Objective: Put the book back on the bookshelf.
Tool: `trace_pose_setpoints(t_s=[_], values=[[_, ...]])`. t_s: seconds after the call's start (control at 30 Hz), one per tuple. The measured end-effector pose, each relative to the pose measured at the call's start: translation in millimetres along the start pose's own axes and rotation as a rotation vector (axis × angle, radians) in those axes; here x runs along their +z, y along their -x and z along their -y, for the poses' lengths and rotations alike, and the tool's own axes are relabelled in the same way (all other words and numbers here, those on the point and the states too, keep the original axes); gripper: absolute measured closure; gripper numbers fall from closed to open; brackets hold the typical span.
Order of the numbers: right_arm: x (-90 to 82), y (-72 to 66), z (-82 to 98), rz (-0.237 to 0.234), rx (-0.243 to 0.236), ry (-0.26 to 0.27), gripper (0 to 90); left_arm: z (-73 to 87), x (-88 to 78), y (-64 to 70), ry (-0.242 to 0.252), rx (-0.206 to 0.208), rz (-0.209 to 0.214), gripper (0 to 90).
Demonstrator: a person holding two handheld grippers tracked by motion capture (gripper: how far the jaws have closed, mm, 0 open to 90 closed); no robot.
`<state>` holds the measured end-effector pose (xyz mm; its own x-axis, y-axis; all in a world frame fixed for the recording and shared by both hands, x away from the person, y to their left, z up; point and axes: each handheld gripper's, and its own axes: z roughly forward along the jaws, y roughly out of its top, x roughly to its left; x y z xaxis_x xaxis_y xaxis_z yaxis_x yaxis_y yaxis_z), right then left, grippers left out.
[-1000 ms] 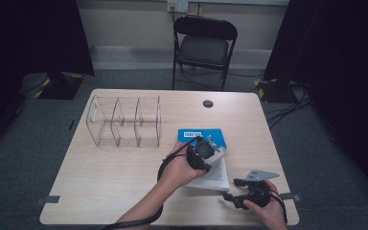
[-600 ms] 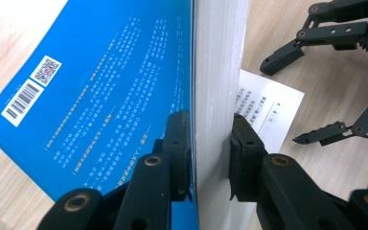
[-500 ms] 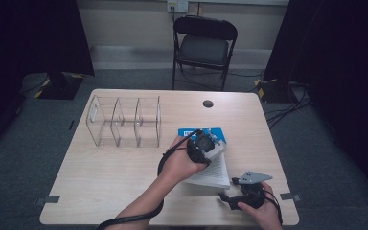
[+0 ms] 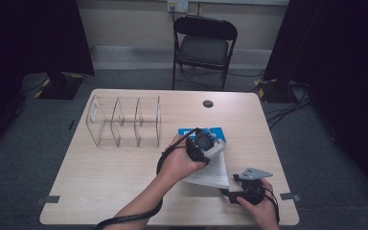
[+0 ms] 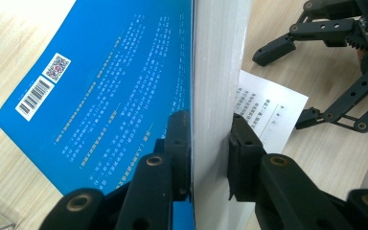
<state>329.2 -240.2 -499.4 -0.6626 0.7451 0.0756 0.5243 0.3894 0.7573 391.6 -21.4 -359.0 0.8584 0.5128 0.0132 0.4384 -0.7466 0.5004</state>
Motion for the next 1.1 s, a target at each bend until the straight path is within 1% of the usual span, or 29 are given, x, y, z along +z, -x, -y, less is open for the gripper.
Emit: trace_pose_setpoints(t_s=[0.07,0.1,0.2,0.3,0.33,0.43,0.47,0.53,0.57,0.63,0.7,0.73,0.8,0.83,0.87,0.9,1.0,1.1], values=[[0.1,0.2,-0.1,-0.002,0.0,0.001,22.0,0.1,0.0,0.3,0.001,0.0,-0.001,74.2],[0.0,0.3,-0.1,-0.002,0.001,0.001,21.9,0.6,0.6,1.2,0.005,-0.009,0.004,74.2],[-0.1,0.4,0.0,-0.003,0.004,0.001,22.1,1.0,0.6,0.6,0.001,0.003,0.0,74.2],[-0.1,0.5,0.0,-0.005,0.004,0.002,22.2,1.6,1.2,1.8,0.007,-0.007,-0.001,74.2],[-0.1,0.5,0.0,-0.003,0.004,0.002,22.2,1.7,1.1,1.4,0.003,0.003,-0.002,74.2],[-0.3,0.7,0.1,-0.002,0.006,0.005,22.2,2.7,2.0,1.8,0.001,0.009,-0.001,74.1],[-0.6,1.1,0.1,-0.005,0.012,0.011,22.2,3.4,2.5,3.0,0.001,0.002,-0.001,74.1],[-1.2,2.7,0.2,-0.012,0.027,0.018,22.0,4.2,3.2,3.7,0.005,0.007,-0.003,74.0],[-1.6,2.8,0.2,-0.011,0.029,0.026,22.0,4.4,3.5,4.1,-0.001,0.015,-0.008,74.0],[-3.1,2.6,0.5,0.0,0.019,0.05,22.2,5.2,4.5,5.3,0.002,0.011,-0.005,74.0],[-4.0,1.5,0.3,0.018,0.0,0.07,21.9,5.6,4.5,5.3,0.001,0.016,-0.006,74.0],[-4.0,1.5,0.3,0.018,0.0,0.07,21.9,6.0,4.8,5.7,0.005,0.014,-0.007,74.0],[-4.1,1.4,-0.1,0.022,-0.004,0.087,22.1,6.6,5.3,6.6,0.001,0.019,-0.011,74.0],[-5.0,2.3,-0.2,0.025,0.0,0.118,22.3,7.1,6.4,8.0,-0.009,0.026,-0.013,73.9],[-5.0,2.3,-0.2,0.025,0.0,0.118,22.3,7.1,6.4,8.0,-0.009,0.026,-0.013,73.8],[-5.5,2.6,-0.4,0.021,0.006,0.132,22.4,8.1,8.0,10.0,-0.002,0.017,-0.009,73.8],[-5.2,3.8,-0.1,0.023,0.009,0.118,22.1,9.7,10.3,13.0,-0.011,0.023,-0.008,73.5],[-5.0,3.6,-0.2,0.017,0.008,0.119,21.7,11.1,10.5,13.8,-0.018,0.027,0.003,73.3]])
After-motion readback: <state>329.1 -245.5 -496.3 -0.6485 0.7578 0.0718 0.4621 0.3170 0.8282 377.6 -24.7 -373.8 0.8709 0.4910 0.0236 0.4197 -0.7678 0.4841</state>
